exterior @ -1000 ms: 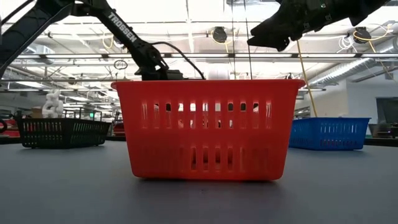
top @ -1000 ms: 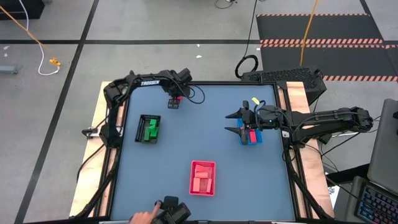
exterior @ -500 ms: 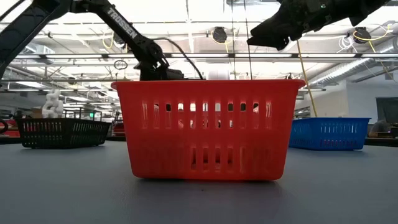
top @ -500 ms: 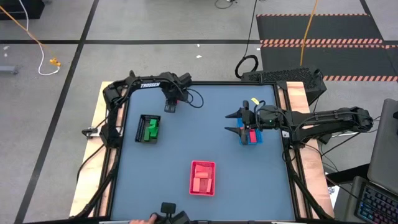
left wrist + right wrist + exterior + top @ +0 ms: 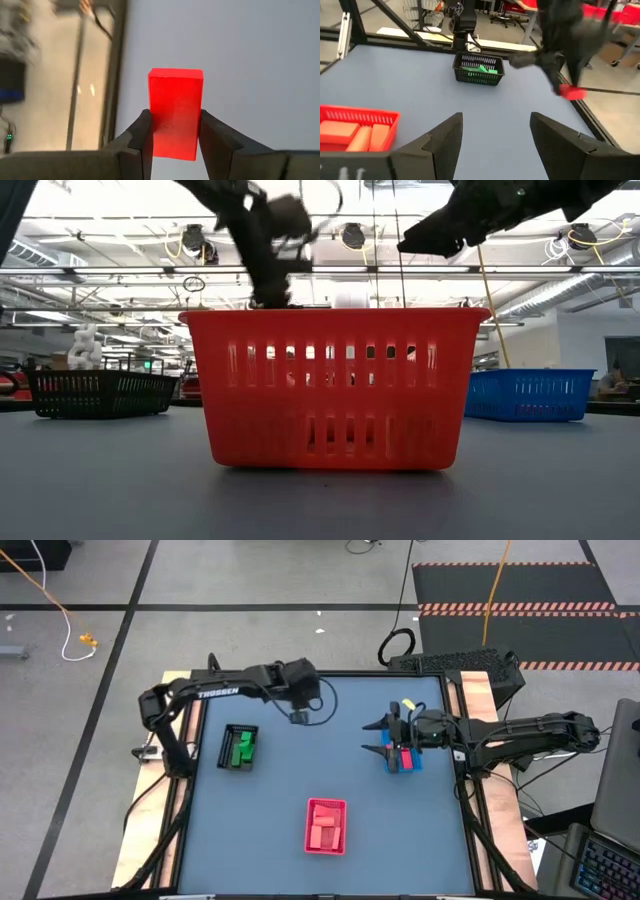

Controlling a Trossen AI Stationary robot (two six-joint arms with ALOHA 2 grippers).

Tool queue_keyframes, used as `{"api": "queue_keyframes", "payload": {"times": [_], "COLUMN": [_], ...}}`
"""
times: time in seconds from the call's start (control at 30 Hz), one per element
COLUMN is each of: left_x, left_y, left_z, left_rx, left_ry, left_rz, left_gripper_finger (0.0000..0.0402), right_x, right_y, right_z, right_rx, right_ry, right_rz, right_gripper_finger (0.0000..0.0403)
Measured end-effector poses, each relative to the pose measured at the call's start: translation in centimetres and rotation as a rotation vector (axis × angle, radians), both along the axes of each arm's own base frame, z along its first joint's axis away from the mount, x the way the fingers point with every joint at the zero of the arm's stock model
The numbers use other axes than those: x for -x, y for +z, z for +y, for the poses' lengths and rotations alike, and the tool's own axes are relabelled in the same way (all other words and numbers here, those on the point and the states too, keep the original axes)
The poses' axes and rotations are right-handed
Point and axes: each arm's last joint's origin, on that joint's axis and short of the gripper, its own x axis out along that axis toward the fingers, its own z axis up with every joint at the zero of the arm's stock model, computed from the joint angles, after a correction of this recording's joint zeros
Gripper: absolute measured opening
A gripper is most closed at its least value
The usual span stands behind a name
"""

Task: Sort & place blocks by color
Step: Put the red block into the blue bin

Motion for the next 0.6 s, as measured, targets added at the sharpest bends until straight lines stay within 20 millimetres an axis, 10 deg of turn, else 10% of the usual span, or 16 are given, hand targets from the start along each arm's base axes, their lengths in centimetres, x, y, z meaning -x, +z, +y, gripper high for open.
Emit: {"api": "queue_keyframes", "payload": {"times": [0.23, 0.6], "left_x": [-3.3, -5.0], "left_y": [3.4, 3.2], "left_z": [-5.4, -15.1], "left_rx": [-0.266, -0.746], "left_ry": [0.064, 0.046], "left_rz": [-0.287, -0.137], "left_gripper_finger": [0.0118, 0.0118], "right_x": [0.0, -0.1], "right_y": [0.0, 1.0], "right_z": [-0.3, -1.0], "right_rx": [-0.196, -0.293], "right_ry": [-0.163, -0.301], "right_rz": [-0.034, -0.177], "right_gripper_finger": [0.0226, 0.0226]}}
